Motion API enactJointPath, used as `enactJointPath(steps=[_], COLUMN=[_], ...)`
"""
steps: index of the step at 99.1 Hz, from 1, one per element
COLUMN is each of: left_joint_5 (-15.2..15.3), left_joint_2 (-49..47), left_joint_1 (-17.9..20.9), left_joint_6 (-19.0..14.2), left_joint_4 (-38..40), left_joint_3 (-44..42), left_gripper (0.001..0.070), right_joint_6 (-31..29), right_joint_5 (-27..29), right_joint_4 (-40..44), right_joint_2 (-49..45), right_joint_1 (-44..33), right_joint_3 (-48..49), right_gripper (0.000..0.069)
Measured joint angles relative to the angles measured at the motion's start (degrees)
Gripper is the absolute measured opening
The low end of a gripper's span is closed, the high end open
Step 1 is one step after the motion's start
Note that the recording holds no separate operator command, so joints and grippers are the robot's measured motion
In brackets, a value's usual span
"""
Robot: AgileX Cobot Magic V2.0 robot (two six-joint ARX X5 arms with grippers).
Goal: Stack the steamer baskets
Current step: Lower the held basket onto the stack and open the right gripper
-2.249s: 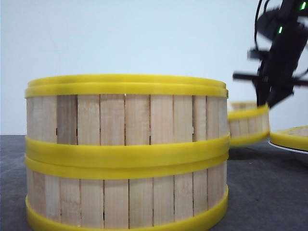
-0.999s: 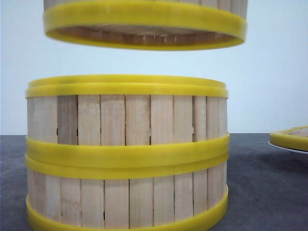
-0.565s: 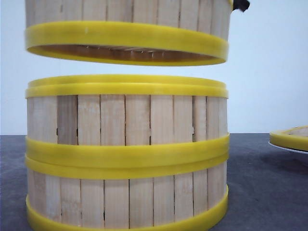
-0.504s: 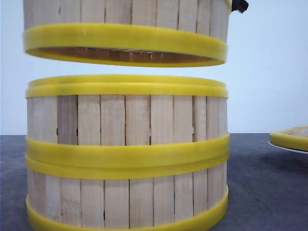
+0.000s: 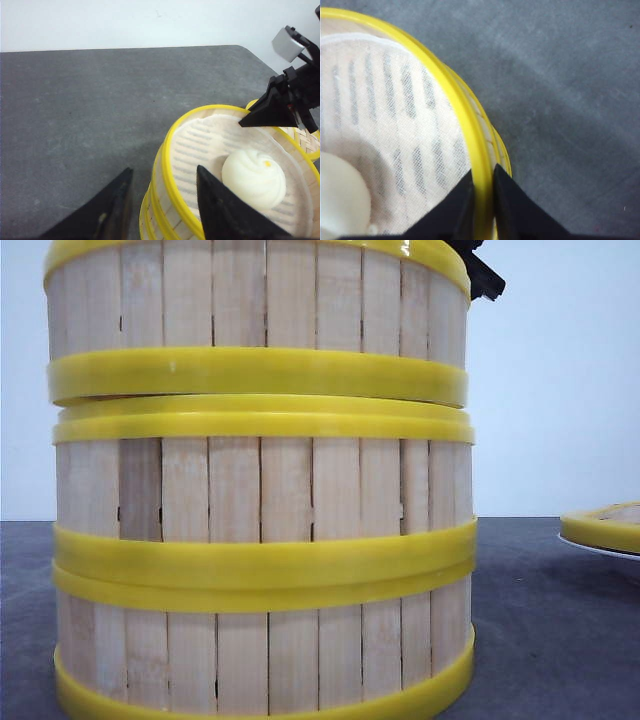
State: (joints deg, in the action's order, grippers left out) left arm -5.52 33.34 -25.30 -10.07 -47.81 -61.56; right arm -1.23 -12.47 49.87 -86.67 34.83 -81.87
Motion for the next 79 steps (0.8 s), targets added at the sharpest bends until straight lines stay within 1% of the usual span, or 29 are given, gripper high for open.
enactJointPath(steps=[36, 40, 44, 54, 59, 66, 79], left_joint_5=[0.0, 0.0, 0.0, 0.0, 0.0, 0.0, 0.0], left_joint_2=[0.0, 0.0, 0.0, 0.0, 0.0, 0.0, 0.0], left_joint_1=[0.0, 0.0, 0.0, 0.0, 0.0, 0.0, 0.0], left_joint_6=[0.0, 0.0, 0.0, 0.0, 0.0, 0.0, 0.0], left_joint_4=[0.0, -0.02, 0.0, 0.0, 0.0, 0.0, -0.02], left_joint_3=[0.0, 0.0, 0.0, 0.0, 0.0, 0.0, 0.0], left_gripper=[0.0229, 0.0229, 0.0229, 0.0229, 0.0229, 0.0229, 0.0229], right_joint_6=[0.17, 0.17, 0.09, -0.04, -0.04, -0.04, -0.04], right_joint_5=[0.07, 0.04, -0.2, -0.02, 0.74, 1.36, 2.01], right_joint_4=[0.85, 0.87, 0.94, 0.72, 0.35, -0.17, -0.44], right_joint_2=[-1.73, -1.86, -1.95, -1.95, -1.95, -1.9, -0.68], right_joint_1=[0.09, 0.09, 0.09, 0.11, 0.11, -0.07, -1.62], right_joint_3=[0.0, 0.0, 0.0, 0.0, 0.0, 0.0, 0.0], right_gripper=[0.0034, 0.0043, 0.0082, 0.0253, 0.0307, 0.0339, 0.0354])
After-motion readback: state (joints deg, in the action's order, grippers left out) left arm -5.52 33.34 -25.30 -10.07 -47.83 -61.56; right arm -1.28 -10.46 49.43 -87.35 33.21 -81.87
